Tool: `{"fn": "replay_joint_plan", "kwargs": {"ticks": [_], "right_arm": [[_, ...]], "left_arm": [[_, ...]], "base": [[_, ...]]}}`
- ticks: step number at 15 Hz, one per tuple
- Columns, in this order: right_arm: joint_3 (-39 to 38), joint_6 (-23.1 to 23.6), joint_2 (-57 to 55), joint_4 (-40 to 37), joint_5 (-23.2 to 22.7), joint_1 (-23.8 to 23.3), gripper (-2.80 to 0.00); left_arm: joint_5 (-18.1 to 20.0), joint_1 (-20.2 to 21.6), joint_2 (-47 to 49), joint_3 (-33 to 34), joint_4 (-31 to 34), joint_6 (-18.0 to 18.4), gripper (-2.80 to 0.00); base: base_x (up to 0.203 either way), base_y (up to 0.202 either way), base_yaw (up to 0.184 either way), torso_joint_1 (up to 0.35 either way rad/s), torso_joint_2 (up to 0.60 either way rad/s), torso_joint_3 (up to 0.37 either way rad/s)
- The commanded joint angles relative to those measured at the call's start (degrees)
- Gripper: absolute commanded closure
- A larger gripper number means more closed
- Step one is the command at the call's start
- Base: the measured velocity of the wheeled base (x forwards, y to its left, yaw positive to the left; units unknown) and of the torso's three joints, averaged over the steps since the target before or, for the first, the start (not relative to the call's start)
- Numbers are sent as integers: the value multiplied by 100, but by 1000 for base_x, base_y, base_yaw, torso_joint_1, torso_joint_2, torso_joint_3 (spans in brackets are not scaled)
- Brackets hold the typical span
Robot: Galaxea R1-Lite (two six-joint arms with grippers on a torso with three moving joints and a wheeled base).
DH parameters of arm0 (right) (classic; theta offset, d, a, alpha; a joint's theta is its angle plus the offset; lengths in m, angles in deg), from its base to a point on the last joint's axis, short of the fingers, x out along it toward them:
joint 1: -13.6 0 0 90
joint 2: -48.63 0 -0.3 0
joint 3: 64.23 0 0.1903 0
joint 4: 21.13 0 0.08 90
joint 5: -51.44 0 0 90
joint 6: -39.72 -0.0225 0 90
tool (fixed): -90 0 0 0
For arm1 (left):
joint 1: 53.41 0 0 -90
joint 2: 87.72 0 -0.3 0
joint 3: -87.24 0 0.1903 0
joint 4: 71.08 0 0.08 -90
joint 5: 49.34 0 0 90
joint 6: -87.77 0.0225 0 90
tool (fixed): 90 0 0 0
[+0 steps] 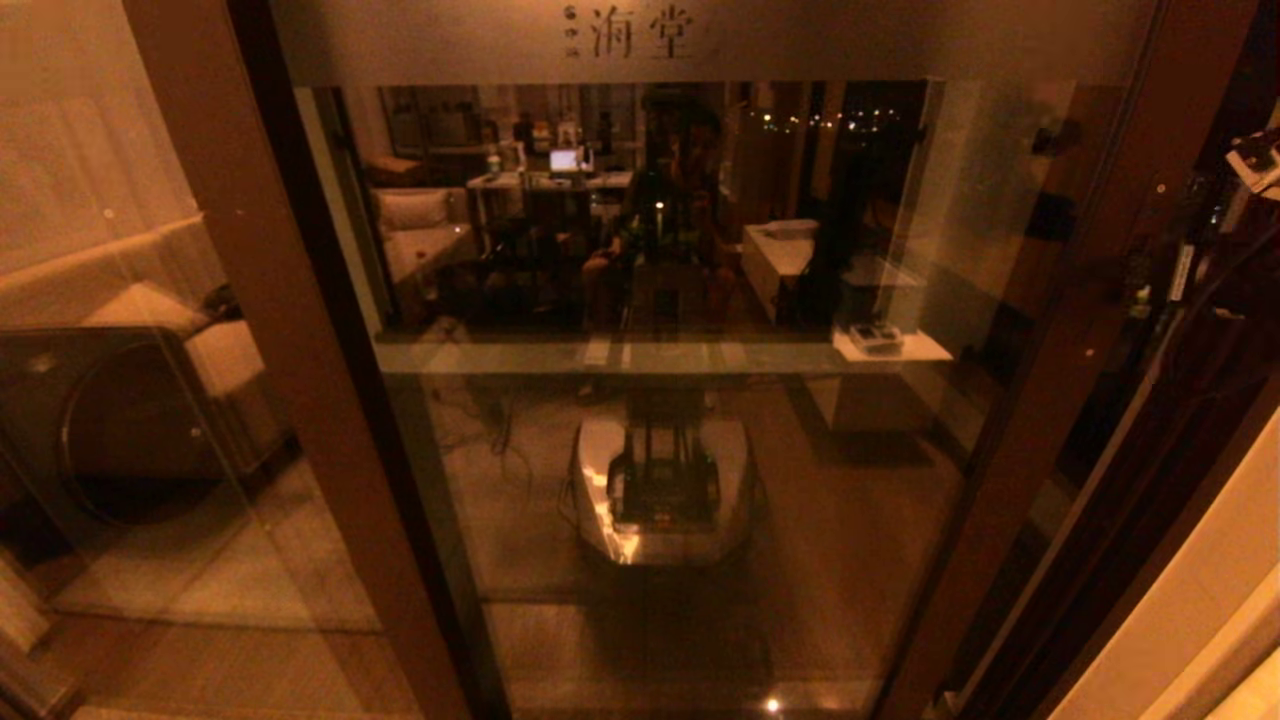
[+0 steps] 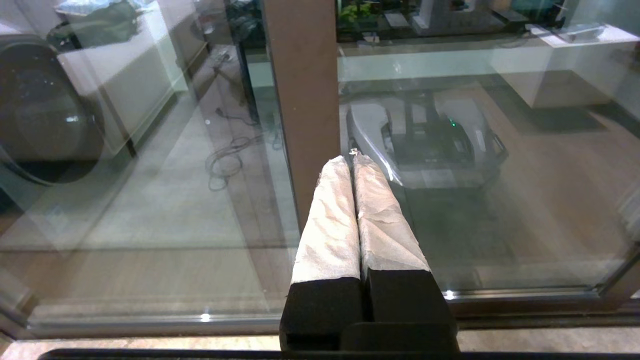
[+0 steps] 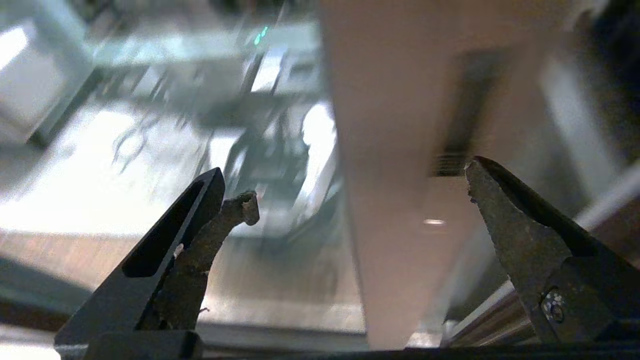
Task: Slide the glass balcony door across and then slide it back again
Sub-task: Open the slid door
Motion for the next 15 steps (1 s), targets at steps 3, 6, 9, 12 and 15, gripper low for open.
{"fn": "replay_joint_plan", "kwargs": {"ticks": [3, 6, 9, 12, 15], "right_arm": [[-159, 7, 484, 5, -7, -242, -280], [-132, 4, 631, 5, -46, -678, 0], [64, 4, 551, 6, -47, -1053, 0], [333, 20, 154, 13, 22, -1135, 0], [697, 29, -374, 15, 183, -1122, 0]], "left_arm": [[1, 1, 0, 0, 1, 7, 0], [1, 1, 0, 0, 1, -2, 0], [1, 1, 0, 0, 1, 6, 0], [1, 1, 0, 0, 1, 7, 0], [1, 1, 0, 0, 1, 3, 0]], "base": [[0, 0, 0, 0, 0, 0], [0, 0, 0, 0, 0, 0], [0, 0, 0, 0, 0, 0], [0, 0, 0, 0, 0, 0], [0, 0, 0, 0, 0, 0]]}}
